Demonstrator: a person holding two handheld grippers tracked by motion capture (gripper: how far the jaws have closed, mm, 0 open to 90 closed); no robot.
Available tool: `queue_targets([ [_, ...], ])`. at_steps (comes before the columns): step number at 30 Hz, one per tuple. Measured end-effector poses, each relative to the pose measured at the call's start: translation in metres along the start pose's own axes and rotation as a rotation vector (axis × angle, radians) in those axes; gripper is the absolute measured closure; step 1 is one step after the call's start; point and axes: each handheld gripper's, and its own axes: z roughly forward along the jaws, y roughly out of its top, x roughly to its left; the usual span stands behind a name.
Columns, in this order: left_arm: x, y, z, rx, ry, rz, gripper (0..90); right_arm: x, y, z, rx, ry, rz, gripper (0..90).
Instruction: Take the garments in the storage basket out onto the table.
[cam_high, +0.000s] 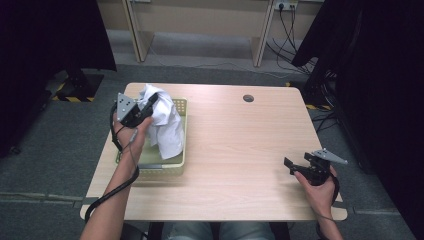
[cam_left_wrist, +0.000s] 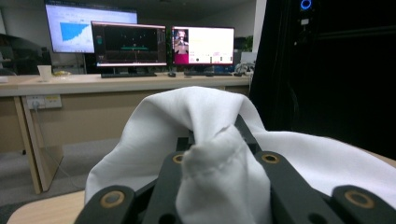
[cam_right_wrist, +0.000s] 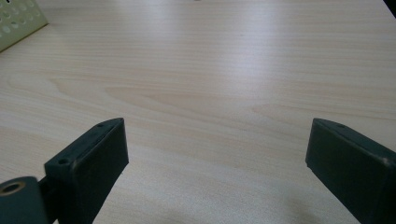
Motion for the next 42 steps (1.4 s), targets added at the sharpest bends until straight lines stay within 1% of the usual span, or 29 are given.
queue_targets([
  [8, -0.002, 0.02, -0.004, -0.082, 0.002, 0.007, 83.0, 0.0, 0.0, 0.0, 0.001, -0.001, -0.003, 6.1],
  [10, -0.003, 0.024, -0.005, -0.1, -0.003, 0.006, 83.0, 0.0, 0.0, 0.0, 0.001, -0.001, -0.003, 6.1],
  [13, -0.005, 0.029, -0.005, -0.128, -0.025, 0.006, 82.9, 0.0, 0.0, 0.0, 0.001, 0.0, -0.005, 6.2],
  [15, -0.006, 0.033, -0.005, -0.14, -0.027, 0.007, 82.9, 0.0, 0.0, 0.0, 0.002, 0.0, -0.004, 6.2],
  [22, -0.007, 0.04, -0.006, -0.162, -0.031, -0.001, 82.9, 0.001, 0.0, 0.0, 0.003, 0.0, -0.006, 6.2],
  [28, -0.005, 0.043, -0.008, -0.182, -0.031, -0.027, 82.9, 0.001, 0.0, 0.0, 0.004, 0.0, -0.007, 6.2],
  [39, -0.004, 0.051, -0.009, -0.211, -0.031, -0.047, 82.9, 0.001, 0.0, 0.001, 0.006, 0.0, -0.006, 6.2],
  [42, -0.005, 0.058, -0.01, -0.229, -0.037, -0.039, 82.9, 0.001, 0.0, 0.001, 0.008, 0.0, -0.005, 6.2],
])
